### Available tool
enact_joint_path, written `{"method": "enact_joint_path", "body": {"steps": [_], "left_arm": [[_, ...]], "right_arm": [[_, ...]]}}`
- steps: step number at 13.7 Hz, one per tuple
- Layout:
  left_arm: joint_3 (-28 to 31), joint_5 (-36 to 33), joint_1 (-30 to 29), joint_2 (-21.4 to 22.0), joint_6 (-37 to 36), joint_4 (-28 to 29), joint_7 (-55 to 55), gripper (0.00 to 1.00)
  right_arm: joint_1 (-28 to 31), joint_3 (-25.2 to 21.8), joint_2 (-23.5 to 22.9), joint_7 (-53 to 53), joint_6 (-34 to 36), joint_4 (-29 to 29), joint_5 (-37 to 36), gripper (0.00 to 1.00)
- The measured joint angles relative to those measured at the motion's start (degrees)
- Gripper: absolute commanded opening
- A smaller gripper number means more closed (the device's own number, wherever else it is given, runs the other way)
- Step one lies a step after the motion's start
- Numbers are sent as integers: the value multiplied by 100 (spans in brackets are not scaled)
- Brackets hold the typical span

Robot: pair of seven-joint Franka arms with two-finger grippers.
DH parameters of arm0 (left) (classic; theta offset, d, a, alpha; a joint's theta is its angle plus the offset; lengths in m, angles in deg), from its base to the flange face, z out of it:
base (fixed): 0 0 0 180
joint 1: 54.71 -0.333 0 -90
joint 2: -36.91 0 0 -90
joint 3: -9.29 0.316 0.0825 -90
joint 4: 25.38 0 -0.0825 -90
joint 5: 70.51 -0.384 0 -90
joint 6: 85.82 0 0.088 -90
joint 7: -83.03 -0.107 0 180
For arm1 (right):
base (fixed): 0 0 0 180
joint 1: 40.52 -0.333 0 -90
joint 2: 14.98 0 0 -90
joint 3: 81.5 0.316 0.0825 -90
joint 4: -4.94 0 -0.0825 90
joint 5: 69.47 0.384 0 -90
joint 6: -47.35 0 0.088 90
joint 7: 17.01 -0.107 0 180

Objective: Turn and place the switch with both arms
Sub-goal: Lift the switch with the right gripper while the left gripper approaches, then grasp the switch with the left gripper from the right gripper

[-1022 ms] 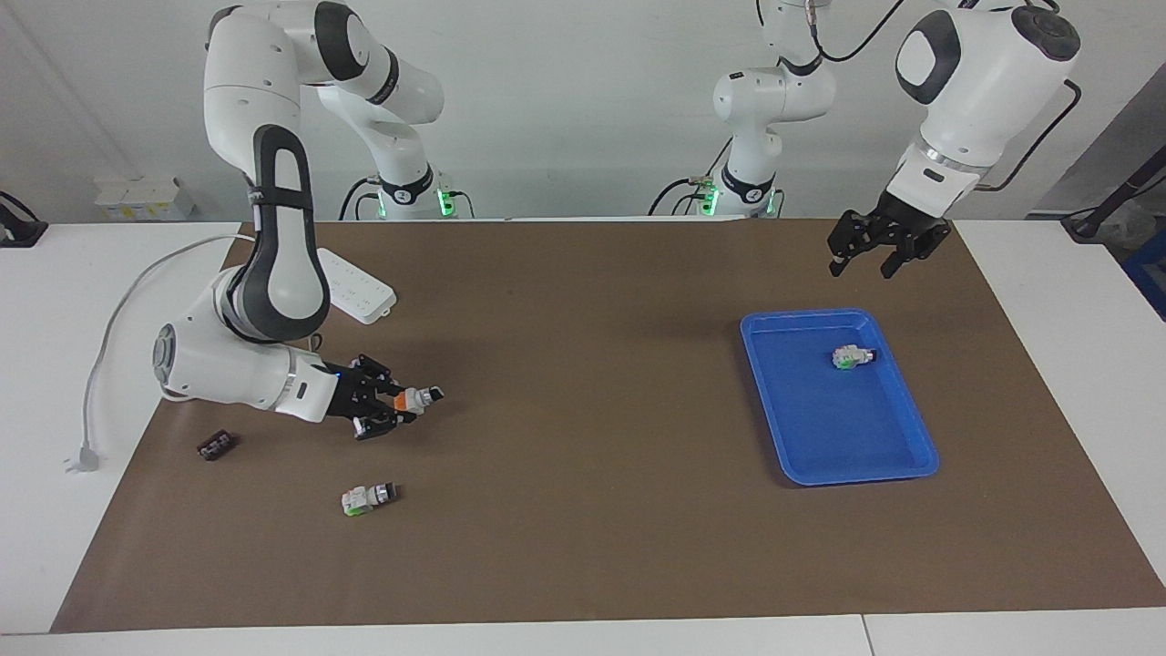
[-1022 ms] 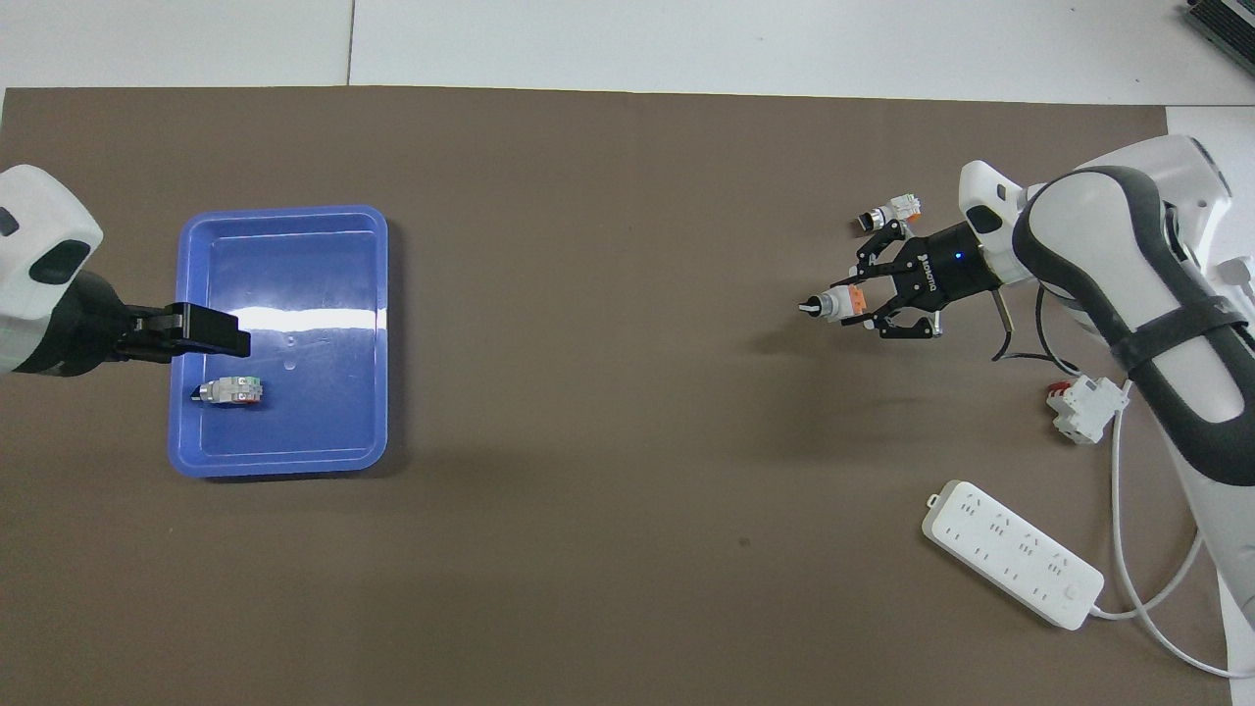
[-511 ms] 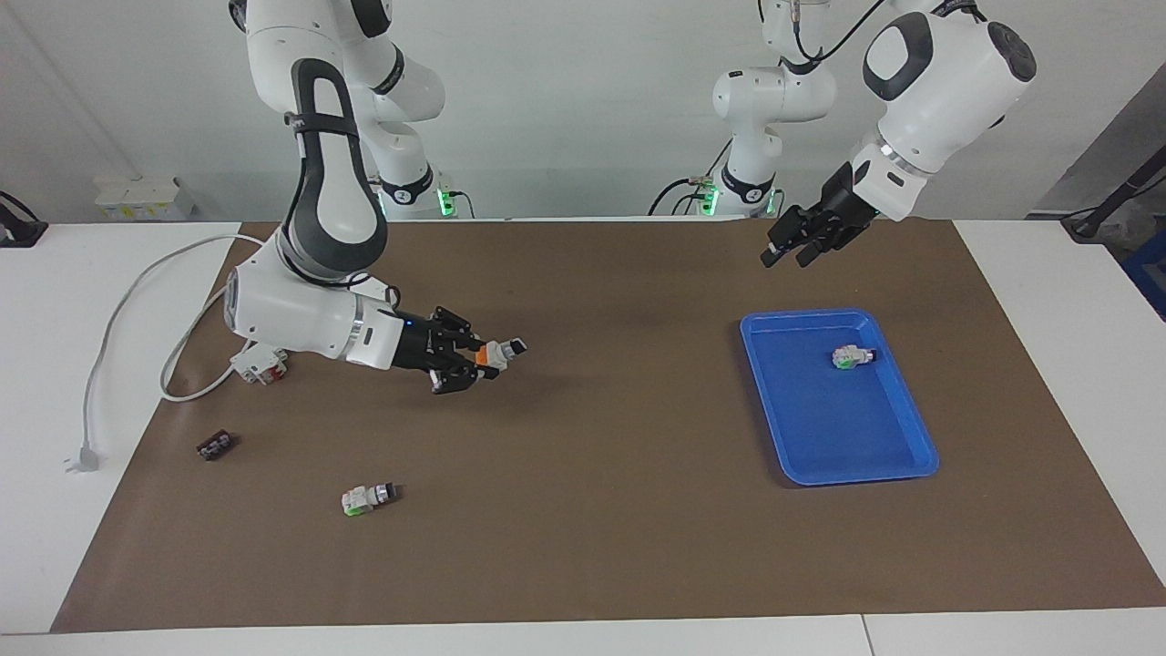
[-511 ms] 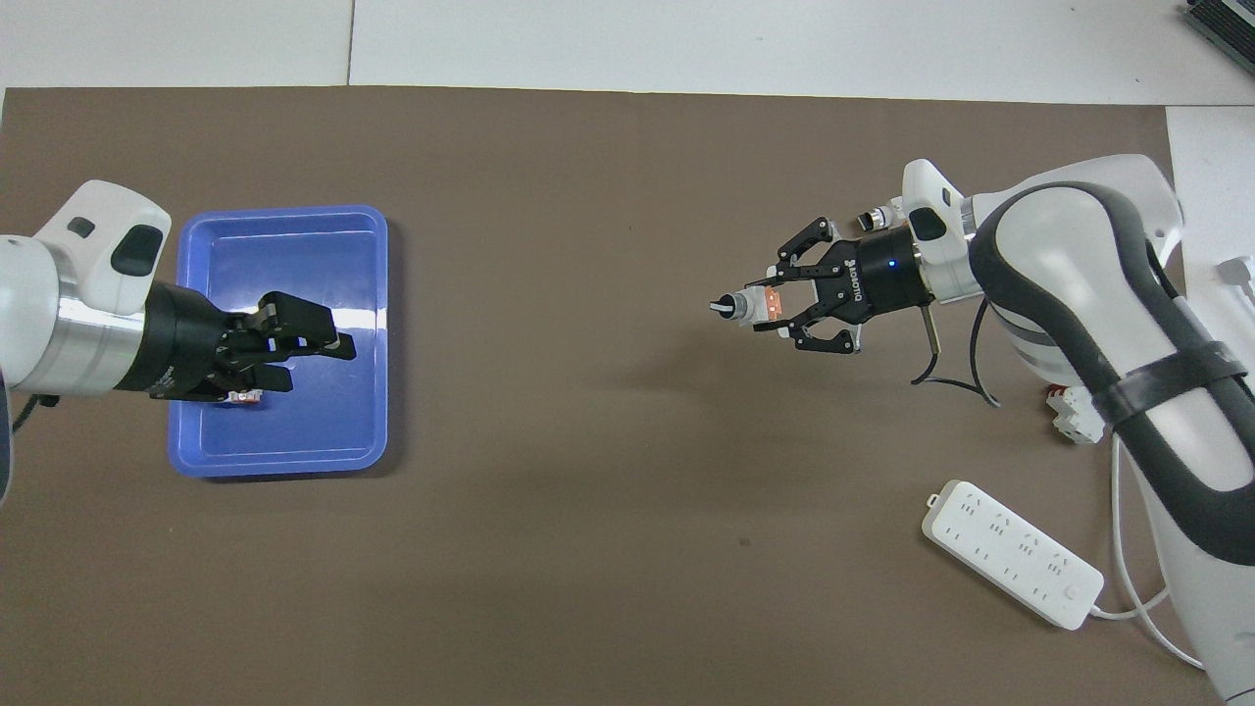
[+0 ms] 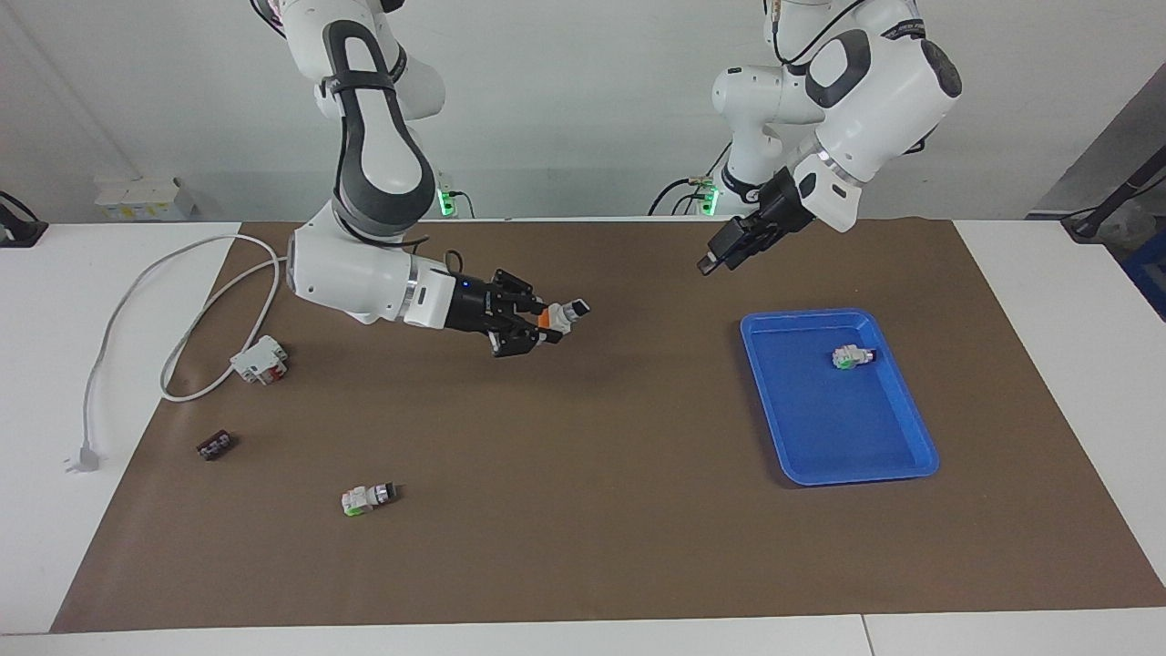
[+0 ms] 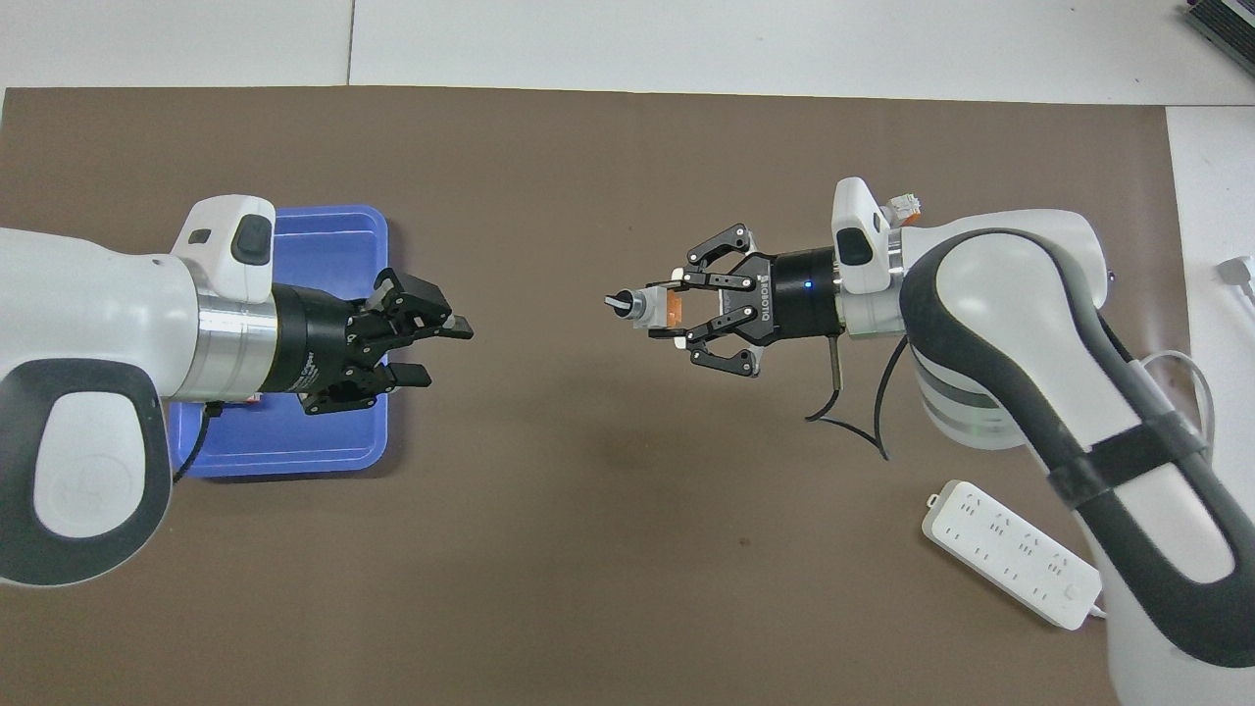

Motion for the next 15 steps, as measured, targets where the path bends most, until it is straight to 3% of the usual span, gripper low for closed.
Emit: {"method": "enact_joint_path", "body": {"steps": [5,11,15], "left_arm": [[-6,606,441,-136,898,-20,907,39],[-9,658,493,-165,978,-61,1022,25],[3,584,492,-350,953,-295,1022,25]], "right_arm": [[-948,5,1,-2,-1330,61,1015,0],[-962,-13,16,-3,-1350,71,1061,0],[-950,-23,93,-3,-1352,79,1065,0]]}}
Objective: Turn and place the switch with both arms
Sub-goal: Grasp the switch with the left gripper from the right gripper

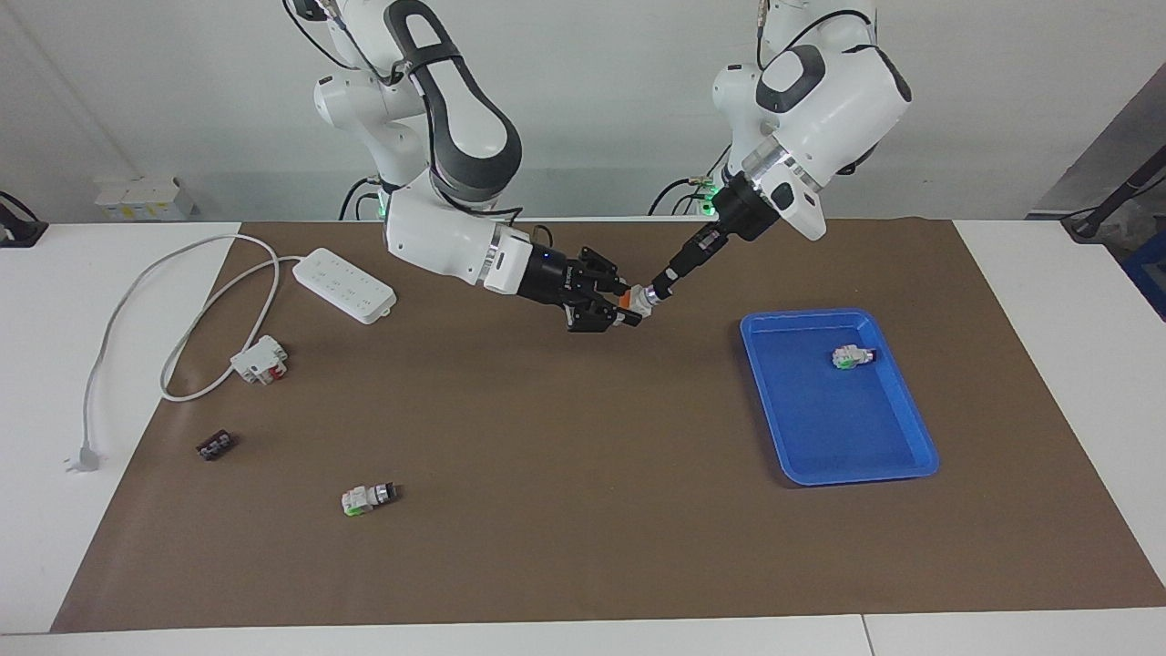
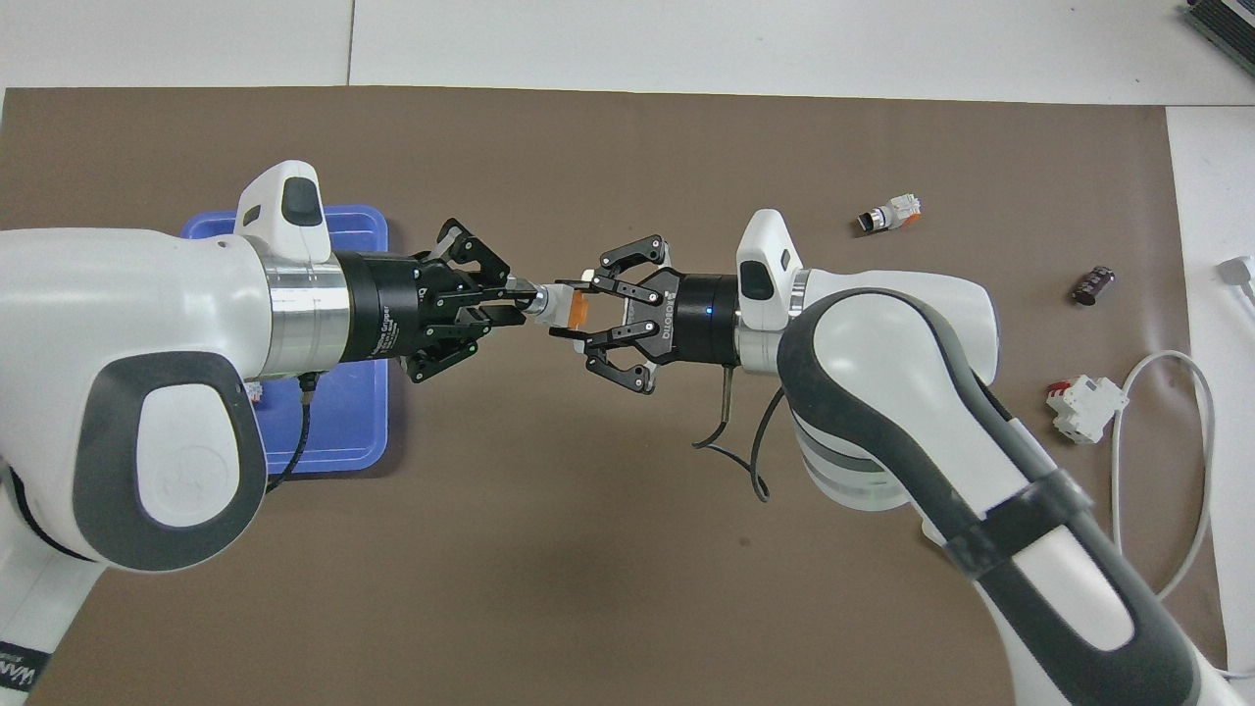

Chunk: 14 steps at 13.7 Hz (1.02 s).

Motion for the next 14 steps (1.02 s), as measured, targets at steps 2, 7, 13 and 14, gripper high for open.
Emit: {"method": "enact_joint_path", "body": {"steps": [2,7,13,14], "left_arm": [[0,-86,0,-92,-108,-135,0,24],[4,-253,-3,-226,-331,-384,0,5],[2,-272,-4,-237,-339,-399,-2,0],[2,-272,-3,-239,-339,-399,-2,0]], "right_arm": [[8,-7,0,0,1,5,0,0],[22,-23,11,0,6,8,2,0],[21,-24,11,0,9,19,2,0],[21,-25,11,0,9,21,2,0]]}}
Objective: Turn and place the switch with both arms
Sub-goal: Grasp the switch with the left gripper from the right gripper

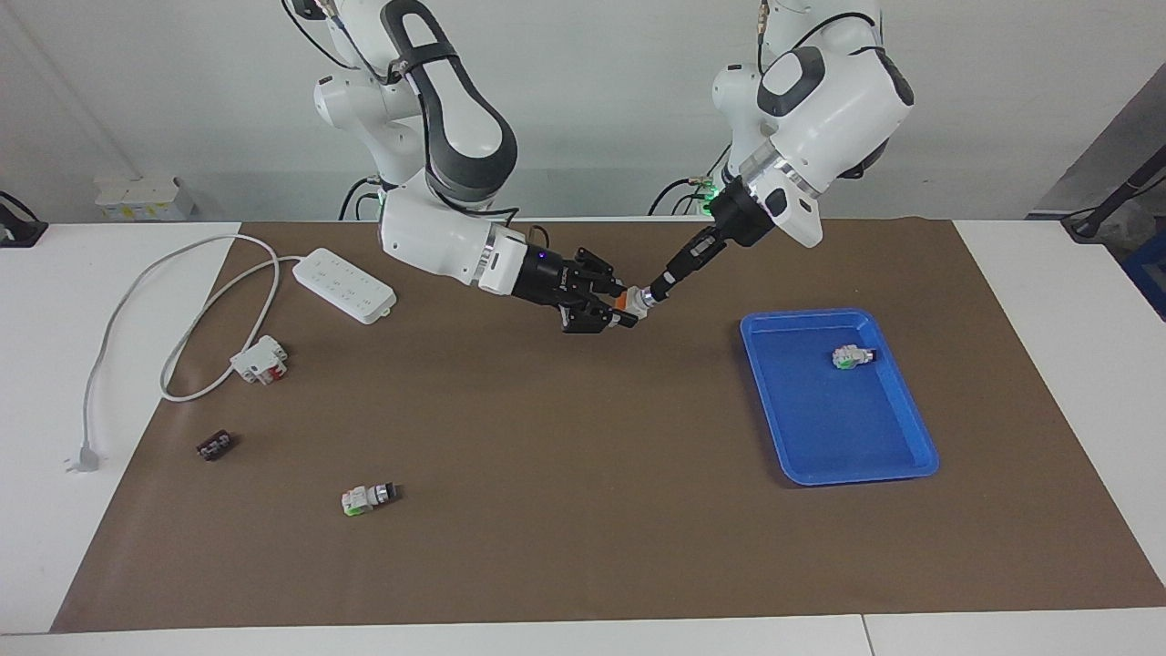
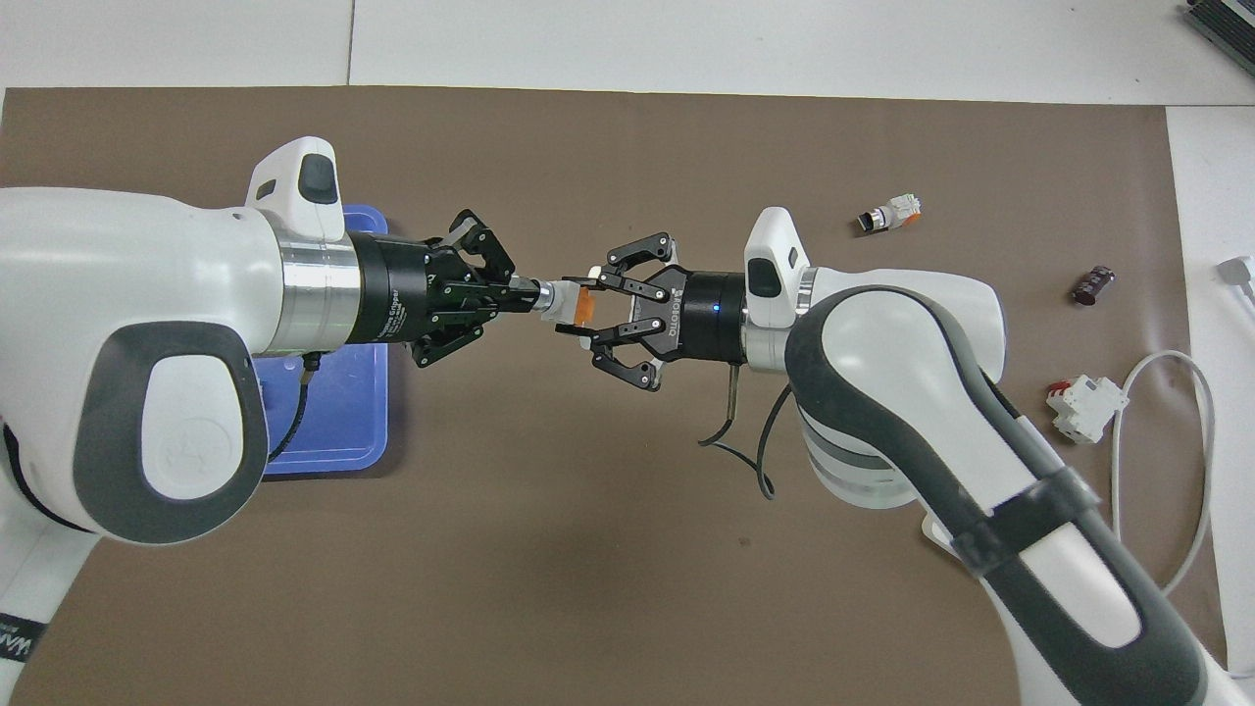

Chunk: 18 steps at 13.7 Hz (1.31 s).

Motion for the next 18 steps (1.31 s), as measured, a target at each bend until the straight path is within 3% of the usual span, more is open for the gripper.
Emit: {"method": "enact_joint_path", "body": {"steps": [9,18], "left_arm": [[-6,0,2,-22,12,0,389,0],[-14,2,3,-28,261,47,3654,0]], "right_arm": [[1,-7,0,7,-5,19,0,0],[11,-19,5,7,-102,-24,4,0]]}}
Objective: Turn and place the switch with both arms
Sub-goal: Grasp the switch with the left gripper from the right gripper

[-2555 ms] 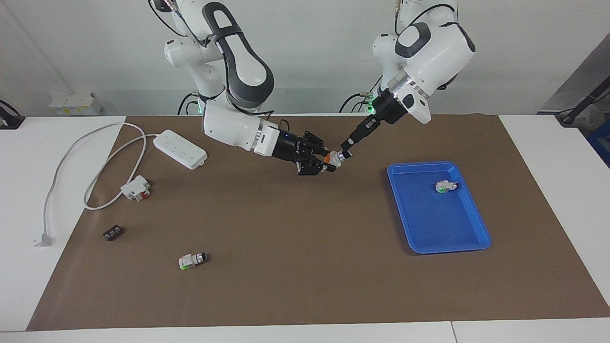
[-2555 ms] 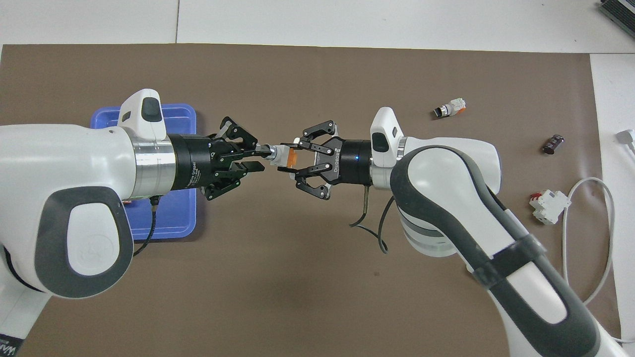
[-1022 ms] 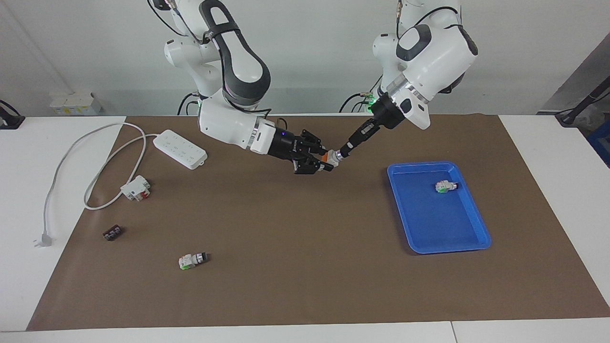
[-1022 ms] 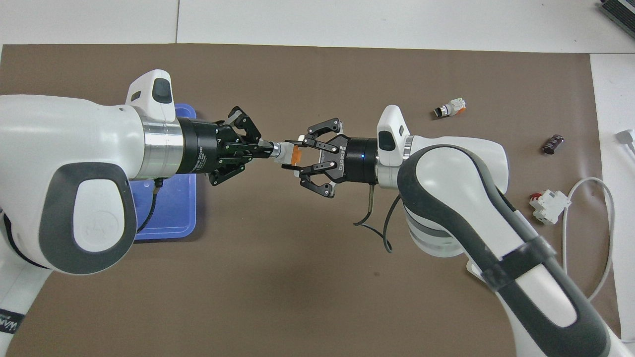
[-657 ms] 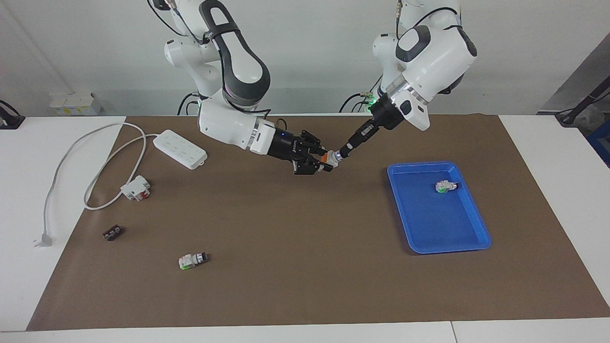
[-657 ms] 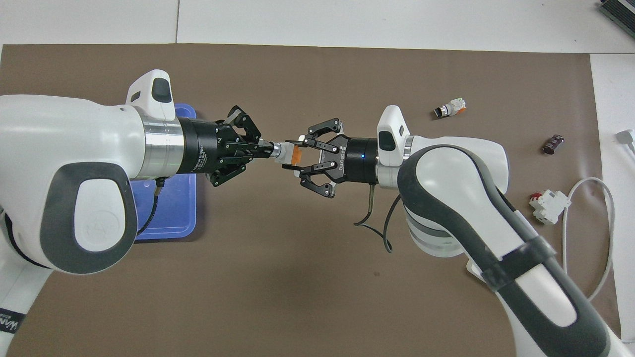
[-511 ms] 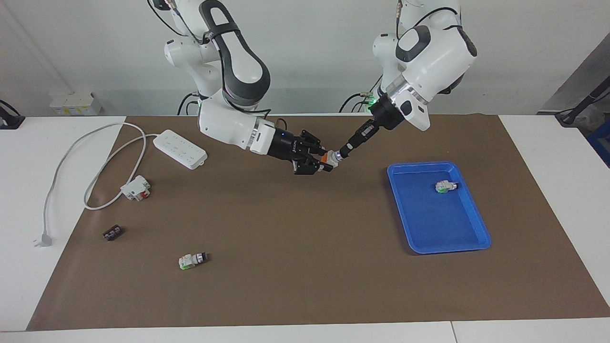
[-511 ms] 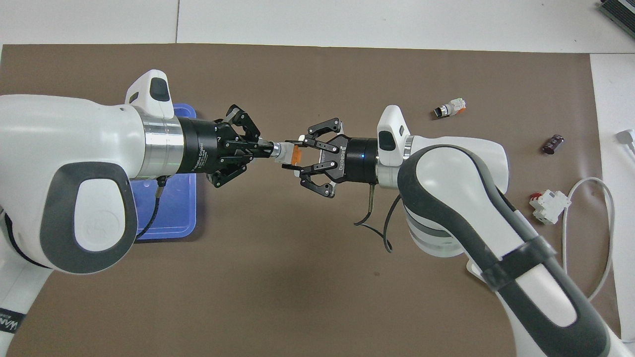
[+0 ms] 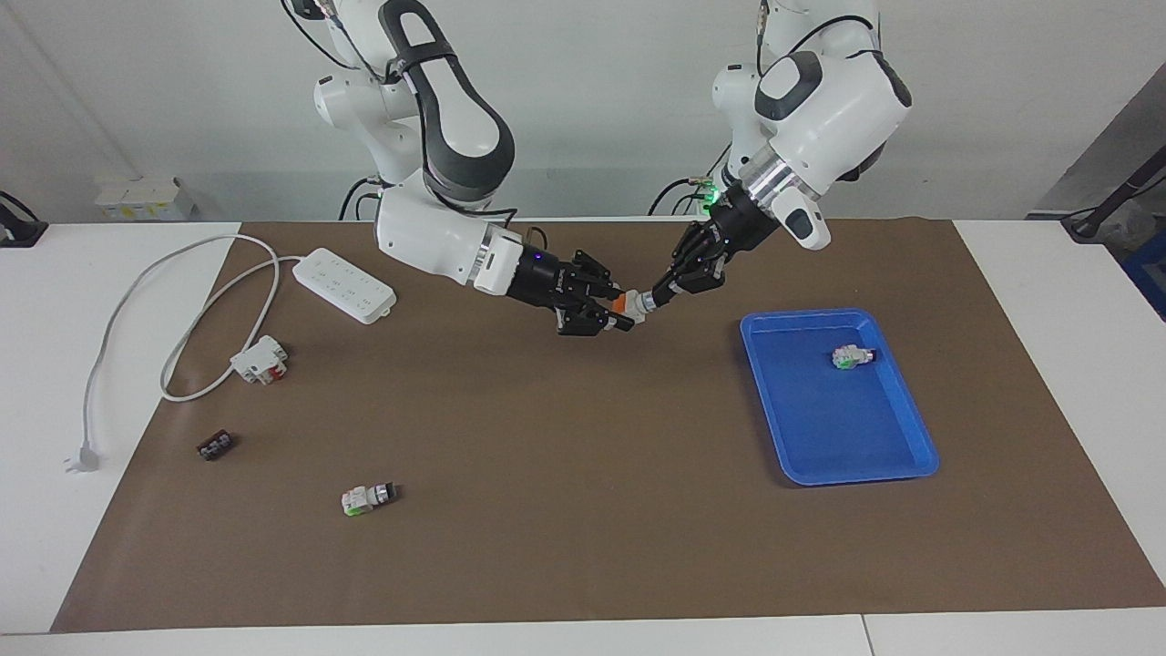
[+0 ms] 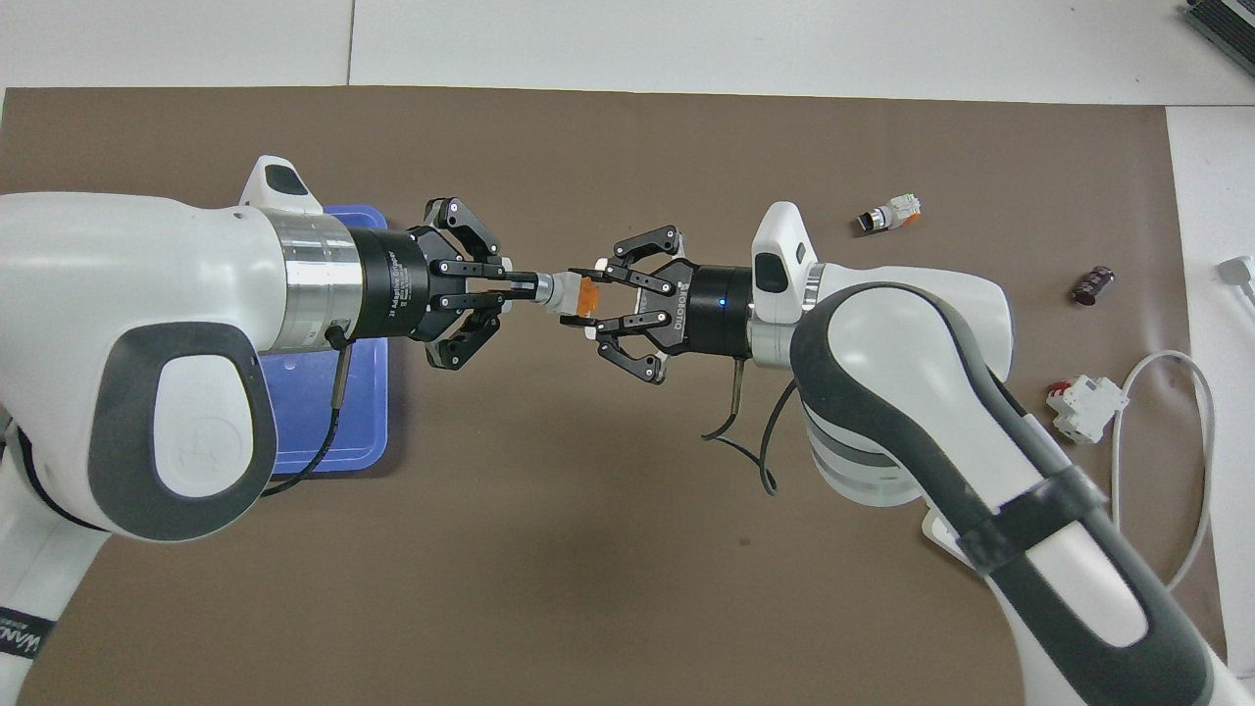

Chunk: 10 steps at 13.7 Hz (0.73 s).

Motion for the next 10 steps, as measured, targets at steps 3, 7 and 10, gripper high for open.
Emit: {"method": "enact_joint_path", "body": {"steps": [3,7,10], "left_arm": [[4,-30,-8,0,5,7,969,0],[-30,-317,-5,5,30,5,2385,0],[-34,-371,-5,5,42,5,3187,0]], "right_arm": [[-6,1,-1,0,-5,0,4,0],[-15,20,-30,0,-19,0,7,0],[-15,24,-35,0,-19,-1,11,0]]}}
